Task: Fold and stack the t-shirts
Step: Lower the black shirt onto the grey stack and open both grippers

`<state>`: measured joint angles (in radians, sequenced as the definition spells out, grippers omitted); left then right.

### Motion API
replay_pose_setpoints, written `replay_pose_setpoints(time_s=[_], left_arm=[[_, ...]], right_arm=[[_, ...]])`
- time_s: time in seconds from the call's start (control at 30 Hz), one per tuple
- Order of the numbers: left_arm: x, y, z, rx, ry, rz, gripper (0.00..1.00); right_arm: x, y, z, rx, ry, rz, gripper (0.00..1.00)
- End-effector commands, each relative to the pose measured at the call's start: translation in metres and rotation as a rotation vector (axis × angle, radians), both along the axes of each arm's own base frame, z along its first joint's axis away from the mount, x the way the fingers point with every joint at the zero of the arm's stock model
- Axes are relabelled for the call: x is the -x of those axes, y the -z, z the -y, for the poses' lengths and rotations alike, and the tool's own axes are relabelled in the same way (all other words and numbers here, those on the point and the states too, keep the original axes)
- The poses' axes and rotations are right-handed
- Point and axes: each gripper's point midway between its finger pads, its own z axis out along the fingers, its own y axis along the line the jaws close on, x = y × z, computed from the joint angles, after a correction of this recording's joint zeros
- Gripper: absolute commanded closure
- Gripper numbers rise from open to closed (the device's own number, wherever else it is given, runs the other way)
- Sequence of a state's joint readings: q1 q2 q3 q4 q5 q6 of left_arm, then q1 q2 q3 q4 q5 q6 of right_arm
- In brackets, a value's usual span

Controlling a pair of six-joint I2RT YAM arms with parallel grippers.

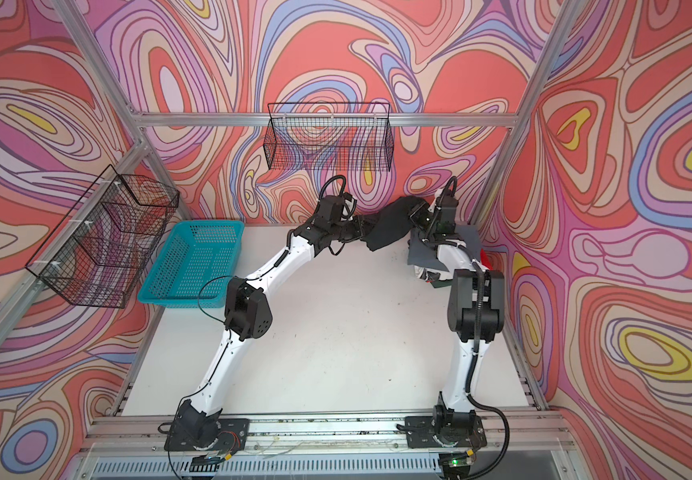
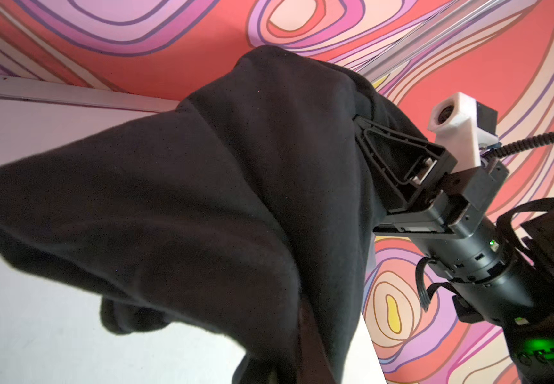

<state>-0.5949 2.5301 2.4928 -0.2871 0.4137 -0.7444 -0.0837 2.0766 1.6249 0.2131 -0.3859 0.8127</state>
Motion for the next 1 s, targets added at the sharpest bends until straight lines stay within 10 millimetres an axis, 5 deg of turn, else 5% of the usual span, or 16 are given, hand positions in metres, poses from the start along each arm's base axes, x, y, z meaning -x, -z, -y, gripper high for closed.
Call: replay_pose_setpoints(time_s=[0.0,0.27,0.53,0.97], left_arm=[[-0.002,-0.025,0.016,0.063,0.017,0.099,1.00],[0.002,-0.025,0.046,0.078,0.035,0.211,1.00],[0.016,-0.021,0.072,0.058,0.071,0.281,1.00],[0.031,0.002,0.094,0.031,0.115,0.290,1.00]], right_arm=[[-0.004,-0.050,0.024,0.011,0.037,0.178,1.00],[0.019,-0.070,0.055,0.028,0.073,0.261,1.00],[0.062,-0.076,0.113,-0.044,0.182,0.307,1.00],[0.130,-0.035,0.162,-0.061,0.355,0.233,1.00]])
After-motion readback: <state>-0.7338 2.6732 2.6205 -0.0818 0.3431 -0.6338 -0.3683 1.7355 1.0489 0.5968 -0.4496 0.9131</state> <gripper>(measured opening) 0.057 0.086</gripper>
